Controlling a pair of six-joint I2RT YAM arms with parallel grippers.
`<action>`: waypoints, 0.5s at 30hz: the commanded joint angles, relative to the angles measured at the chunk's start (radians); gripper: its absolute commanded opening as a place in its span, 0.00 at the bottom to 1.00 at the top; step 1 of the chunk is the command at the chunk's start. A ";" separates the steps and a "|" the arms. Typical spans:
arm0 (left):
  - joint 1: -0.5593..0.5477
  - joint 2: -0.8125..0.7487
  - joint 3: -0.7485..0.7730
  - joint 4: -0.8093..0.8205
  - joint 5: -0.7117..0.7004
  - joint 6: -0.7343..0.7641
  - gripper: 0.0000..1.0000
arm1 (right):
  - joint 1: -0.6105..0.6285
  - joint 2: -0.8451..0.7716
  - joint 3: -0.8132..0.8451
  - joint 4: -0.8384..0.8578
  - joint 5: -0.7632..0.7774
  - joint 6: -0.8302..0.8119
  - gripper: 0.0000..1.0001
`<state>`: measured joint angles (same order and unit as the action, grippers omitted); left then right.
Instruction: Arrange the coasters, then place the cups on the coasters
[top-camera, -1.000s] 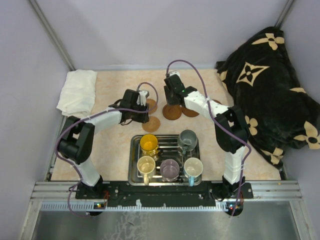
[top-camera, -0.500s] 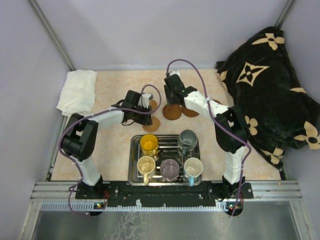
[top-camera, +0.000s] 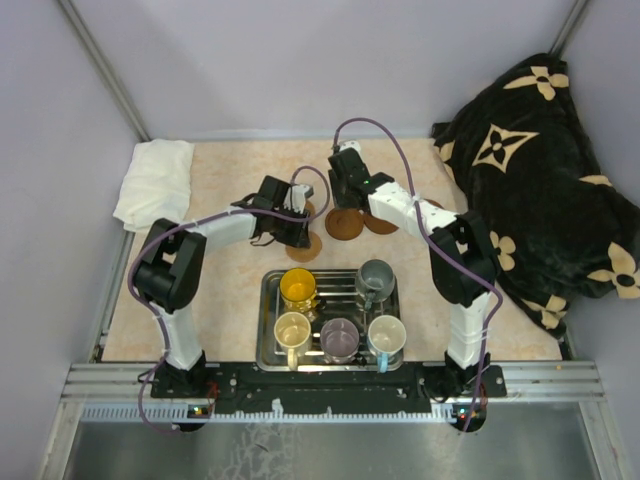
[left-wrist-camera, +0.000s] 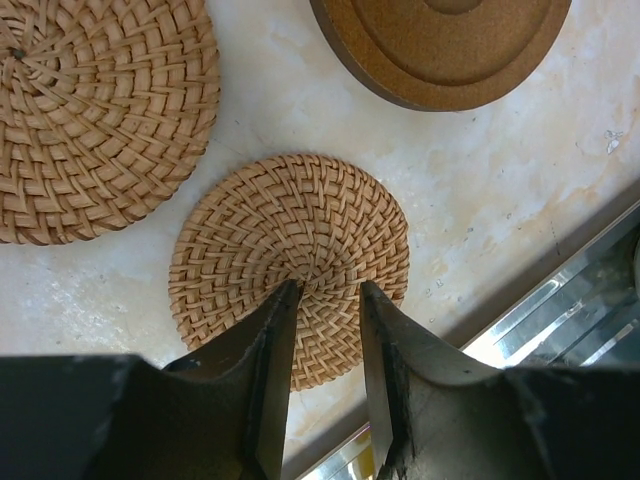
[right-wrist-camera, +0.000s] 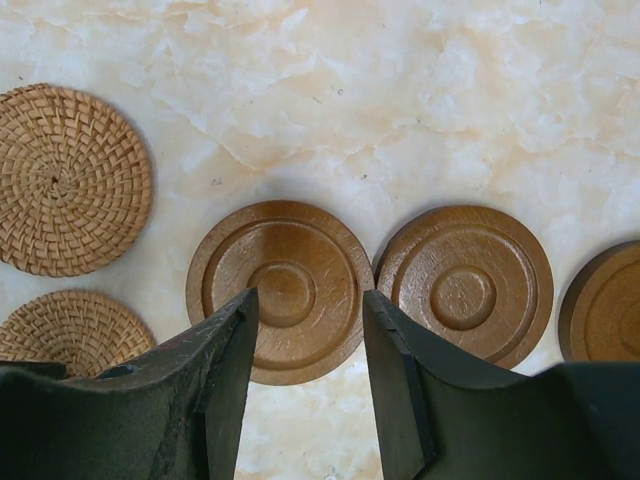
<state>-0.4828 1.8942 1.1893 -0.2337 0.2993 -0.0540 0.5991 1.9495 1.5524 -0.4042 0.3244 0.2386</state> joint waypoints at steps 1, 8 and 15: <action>0.001 0.038 -0.021 -0.099 -0.112 -0.017 0.39 | 0.006 -0.043 0.038 0.039 0.028 0.004 0.47; 0.020 0.010 -0.066 -0.173 -0.171 -0.072 0.40 | 0.004 -0.047 0.028 0.038 0.038 -0.006 0.48; 0.070 -0.034 -0.132 -0.208 -0.206 -0.134 0.40 | -0.001 -0.036 0.030 0.036 0.017 -0.008 0.48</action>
<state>-0.4625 1.8481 1.1408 -0.2653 0.2035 -0.1581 0.5991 1.9495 1.5524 -0.4046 0.3393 0.2359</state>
